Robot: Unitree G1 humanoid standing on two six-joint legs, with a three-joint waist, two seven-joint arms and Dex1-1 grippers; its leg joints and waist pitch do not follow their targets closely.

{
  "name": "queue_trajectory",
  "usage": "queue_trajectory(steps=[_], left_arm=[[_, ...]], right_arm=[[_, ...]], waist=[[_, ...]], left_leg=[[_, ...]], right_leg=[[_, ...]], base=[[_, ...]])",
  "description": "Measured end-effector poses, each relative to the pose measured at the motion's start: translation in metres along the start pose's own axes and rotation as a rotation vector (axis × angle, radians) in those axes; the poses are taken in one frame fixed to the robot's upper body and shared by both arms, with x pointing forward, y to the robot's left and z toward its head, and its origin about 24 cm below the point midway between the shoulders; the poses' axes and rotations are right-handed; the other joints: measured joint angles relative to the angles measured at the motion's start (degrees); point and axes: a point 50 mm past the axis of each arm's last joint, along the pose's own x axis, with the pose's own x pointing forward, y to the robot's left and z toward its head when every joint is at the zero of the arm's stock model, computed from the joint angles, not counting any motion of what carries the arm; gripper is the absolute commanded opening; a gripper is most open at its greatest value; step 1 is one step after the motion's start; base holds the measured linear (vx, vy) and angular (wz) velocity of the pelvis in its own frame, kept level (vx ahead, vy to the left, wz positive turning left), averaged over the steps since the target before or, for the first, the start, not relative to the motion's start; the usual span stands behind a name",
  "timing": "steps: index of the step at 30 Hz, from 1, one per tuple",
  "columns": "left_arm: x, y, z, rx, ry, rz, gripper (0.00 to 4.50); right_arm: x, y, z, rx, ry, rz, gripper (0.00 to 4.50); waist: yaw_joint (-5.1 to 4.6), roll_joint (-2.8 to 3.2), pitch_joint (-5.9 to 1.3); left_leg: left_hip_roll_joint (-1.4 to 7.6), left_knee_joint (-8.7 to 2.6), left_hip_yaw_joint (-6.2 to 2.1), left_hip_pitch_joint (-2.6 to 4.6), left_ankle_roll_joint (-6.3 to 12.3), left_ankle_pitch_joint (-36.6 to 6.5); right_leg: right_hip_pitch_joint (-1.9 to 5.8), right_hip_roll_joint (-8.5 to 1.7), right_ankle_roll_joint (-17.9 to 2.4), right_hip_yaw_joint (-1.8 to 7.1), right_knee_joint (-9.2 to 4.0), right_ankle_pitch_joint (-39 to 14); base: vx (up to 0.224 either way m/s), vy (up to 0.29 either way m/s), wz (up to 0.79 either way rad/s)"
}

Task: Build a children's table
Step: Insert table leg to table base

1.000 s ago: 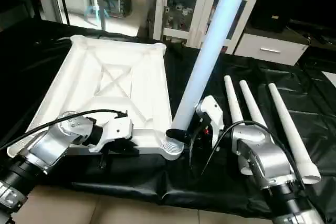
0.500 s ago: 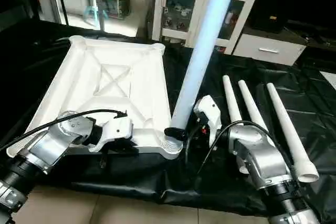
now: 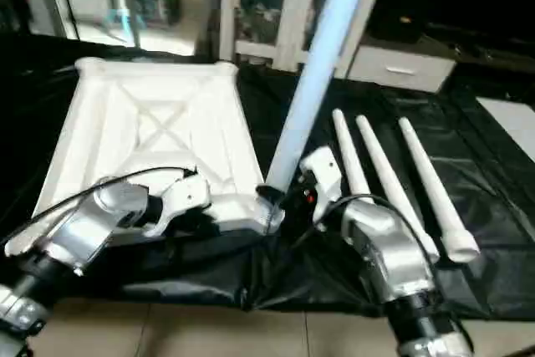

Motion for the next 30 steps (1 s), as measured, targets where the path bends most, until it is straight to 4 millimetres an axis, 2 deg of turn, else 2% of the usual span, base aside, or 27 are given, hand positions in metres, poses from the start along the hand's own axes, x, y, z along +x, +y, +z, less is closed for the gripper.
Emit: queue_trajectory(steps=[1, 2, 3, 4, 5, 7, 11, 15, 23, 30], left_arm=[[-0.001, 0.002, 0.001, -0.001, -0.006, 0.012, 0.00], [-0.001, 0.002, 0.002, -0.004, -0.008, 0.017, 0.00], [-0.001, 0.003, 0.003, -0.003, -0.012, 0.025, 0.00], [-0.001, 0.005, 0.005, -0.007, -0.010, 0.041, 0.00], [0.000, 0.005, 0.005, -0.012, -0.010, 0.046, 0.00], [0.001, 0.008, 0.007, -0.032, 0.009, 0.093, 0.00], [0.010, 0.010, 0.018, -0.056, 0.012, 0.161, 0.00], [0.016, 0.013, 0.026, -0.076, 0.014, 0.220, 0.00], [0.030, 0.016, 0.049, -0.145, 0.022, 0.326, 0.00], [0.035, 0.016, 0.053, -0.177, 0.026, 0.362, 0.00]], right_arm=[[0.003, -0.001, 0.004, -0.008, -0.009, -0.019, 1.85], [0.005, -0.002, 0.006, -0.015, -0.014, -0.034, 1.85], [0.007, -0.002, 0.007, -0.017, -0.023, -0.056, 1.85], [0.011, -0.002, 0.008, -0.019, -0.031, -0.085, 1.85], [0.015, -0.001, 0.009, -0.021, -0.030, -0.099, 1.85], [0.027, 0.000, 0.011, -0.010, -0.031, -0.171, 1.85], [0.037, -0.003, 0.016, -0.027, -0.034, -0.287, 1.85], [0.048, -0.005, 0.021, -0.042, -0.048, -0.384, 1.85], [0.065, -0.009, 0.031, -0.013, -0.086, -0.604, 1.85], [0.072, -0.009, 0.031, -0.006, -0.092, -0.669, 1.85]], waist=[[1.09, 0.57, 0.04], [1.92, 1.34, -0.18], [2.20, 2.47, -0.40], [1.95, 2.39, -0.35], [1.75, 2.17, -0.34], [1.30, 2.00, -0.30], [0.75, 2.12, -0.24], [0.46, 2.09, -0.27], [0.51, 2.23, -0.15], [0.39, 2.37, -0.06]], left_leg=[[0.00, 1.62, -1.64, -0.44, 0.30, -0.72], [0.02, 2.26, -3.48, -0.63, 0.37, -0.76], [0.41, 1.59, -4.49, -0.58, -1.41, 0.38], [0.58, 1.35, -4.21, -0.64, -2.08, 1.30], [0.60, 1.25, -3.96, -0.66, -2.09, 1.30], [0.97, 1.05, -3.84, -0.64, -2.11, 1.29], [1.33, 0.71, -3.41, -1.01, -2.11, 1.30], [1.54, 0.66, -2.86, -1.05, -2.13, 1.31], [1.61, 0.52, -2.54, -1.09, -2.22, 1.38], [1.61, 0.57, -2.33, -1.00, -2.03, 1.28]], right_leg=[[-0.76, 0.17, 0.08, -0.14, 0.25, 0.06], [-0.82, 0.47, 0.07, -0.93, 0.06, 0.08], [-1.02, 0.81, -0.05, -1.68, 0.03, 0.15], [-1.22, 0.97, -0.79, -1.60, -0.03, 1.47], [-1.32, 1.08, -0.98, -1.25, -0.11, 2.38], [-1.29, 1.48, -1.23, -1.21, -0.55, 2.57], [-1.42, 1.69, -1.29, -1.23, -1.49, 3.12], [-1.51, 1.70, -1.44, -1.15, -1.90, 3.71], [-1.69, 1.73, -1.44, -1.02, -1.98, 3.63], [-1.71, 1.73, -1.43, -0.81, -1.94, 3.66]], base=[[0.055, -0.130, -0.18], [0.093, -0.072, -0.41], [0.054, -0.021, -0.23], [0.054, -0.021, -0.23], [0.000, 0.000, 0.00], [0.000, 0.000, 0.00], [0.000, 0.000, 0.00], [0.000, 0.000, 0.00], [0.000, 0.000, 0.00], [0.000, 0.000, 0.00]])
